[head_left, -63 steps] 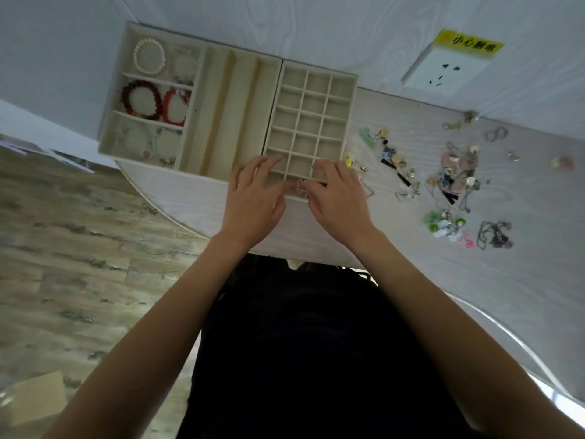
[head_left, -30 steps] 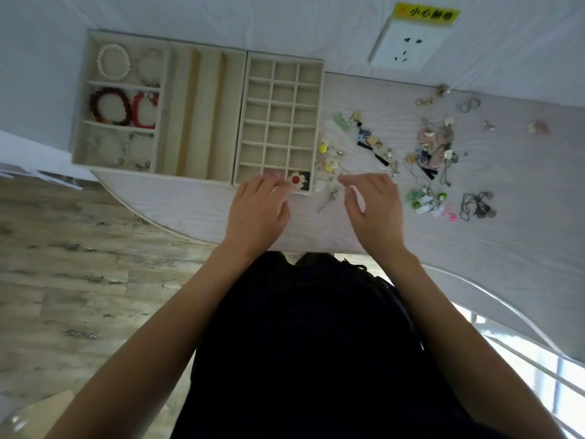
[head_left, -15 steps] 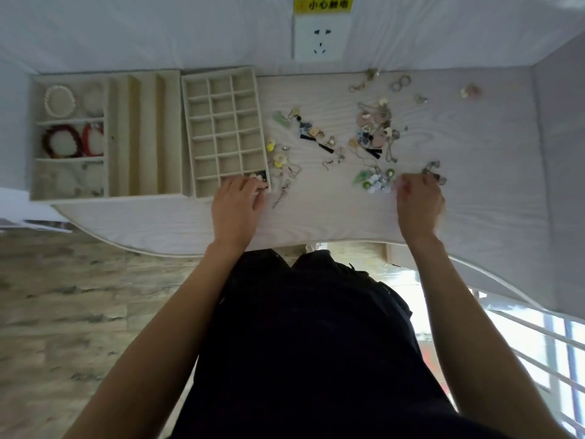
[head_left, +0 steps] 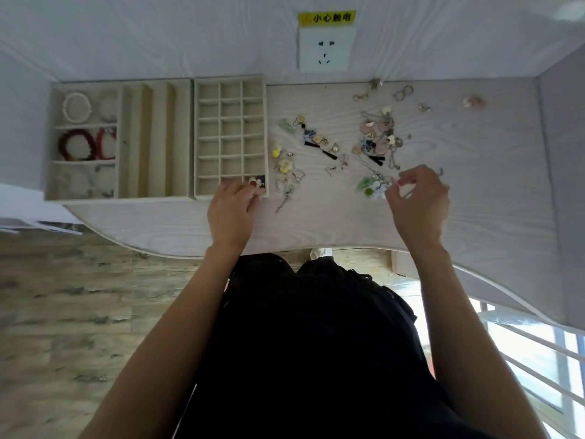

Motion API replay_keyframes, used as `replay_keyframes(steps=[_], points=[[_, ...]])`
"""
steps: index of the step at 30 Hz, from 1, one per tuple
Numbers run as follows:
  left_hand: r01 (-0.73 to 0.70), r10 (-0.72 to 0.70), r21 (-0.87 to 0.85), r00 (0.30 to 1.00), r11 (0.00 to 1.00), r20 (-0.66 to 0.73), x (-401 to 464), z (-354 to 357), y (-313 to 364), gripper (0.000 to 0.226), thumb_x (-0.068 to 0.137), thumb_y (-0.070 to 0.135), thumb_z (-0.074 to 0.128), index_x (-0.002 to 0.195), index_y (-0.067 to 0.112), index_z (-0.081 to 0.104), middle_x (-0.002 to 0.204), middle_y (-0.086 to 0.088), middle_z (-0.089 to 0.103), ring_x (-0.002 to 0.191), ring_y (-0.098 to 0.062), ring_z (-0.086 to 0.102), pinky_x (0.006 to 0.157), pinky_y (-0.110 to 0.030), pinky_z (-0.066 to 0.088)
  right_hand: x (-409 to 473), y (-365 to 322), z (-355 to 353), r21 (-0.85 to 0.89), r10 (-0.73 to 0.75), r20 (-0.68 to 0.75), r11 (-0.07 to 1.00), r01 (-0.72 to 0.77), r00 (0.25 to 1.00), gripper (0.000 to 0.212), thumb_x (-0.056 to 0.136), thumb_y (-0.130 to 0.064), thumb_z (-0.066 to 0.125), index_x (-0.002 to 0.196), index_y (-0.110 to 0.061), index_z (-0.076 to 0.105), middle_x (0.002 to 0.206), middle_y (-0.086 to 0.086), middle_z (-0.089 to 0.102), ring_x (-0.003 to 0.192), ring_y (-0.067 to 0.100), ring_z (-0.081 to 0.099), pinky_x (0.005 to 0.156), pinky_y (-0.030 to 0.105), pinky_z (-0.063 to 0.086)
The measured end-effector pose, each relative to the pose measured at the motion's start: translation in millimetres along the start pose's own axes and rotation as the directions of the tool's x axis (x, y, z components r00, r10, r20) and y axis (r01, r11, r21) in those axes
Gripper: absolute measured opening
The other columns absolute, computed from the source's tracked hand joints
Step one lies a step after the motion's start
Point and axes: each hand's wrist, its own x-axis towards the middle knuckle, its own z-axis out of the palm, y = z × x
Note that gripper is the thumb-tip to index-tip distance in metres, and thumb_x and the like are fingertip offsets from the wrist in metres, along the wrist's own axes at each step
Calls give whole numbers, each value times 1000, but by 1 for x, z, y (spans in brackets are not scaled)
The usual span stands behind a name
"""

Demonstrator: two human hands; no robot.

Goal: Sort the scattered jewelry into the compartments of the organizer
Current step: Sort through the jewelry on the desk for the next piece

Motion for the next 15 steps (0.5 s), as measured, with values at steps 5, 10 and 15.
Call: replay_keyframes(steps=[5,10,15], points=[[5,-5,-10,1000,1000,10,-1,-4,-9,8,79,12,71,85,16,74,88,-1,68,94,-28,61,67,-30,47,-8,-72,29,361,-183,251,929,84,950,8,84,-13,65,88,-11,58,80,-1,67,73,11,64,71,22,53],[99,-95,-150,995,984,30,-3,-20,-23,11,83,17,67,94,18,70,97,0,65,87,-19,61,68,-26,43,-10,-118,87,462,-271,518,887,1,811,7,85,-17,66,91,-19,67,79,-1,69,74,10,66,76,29,54],[187,-195,-197,981,962,-22,-6,-40,-44,20,83,17,67,102,17,65,96,4,66,81,-14,54,71,-20,35,-16,-158,126,393,-365,533,906,159,764,5,81,-13,69,85,-12,66,76,1,69,69,8,62,70,28,53]])
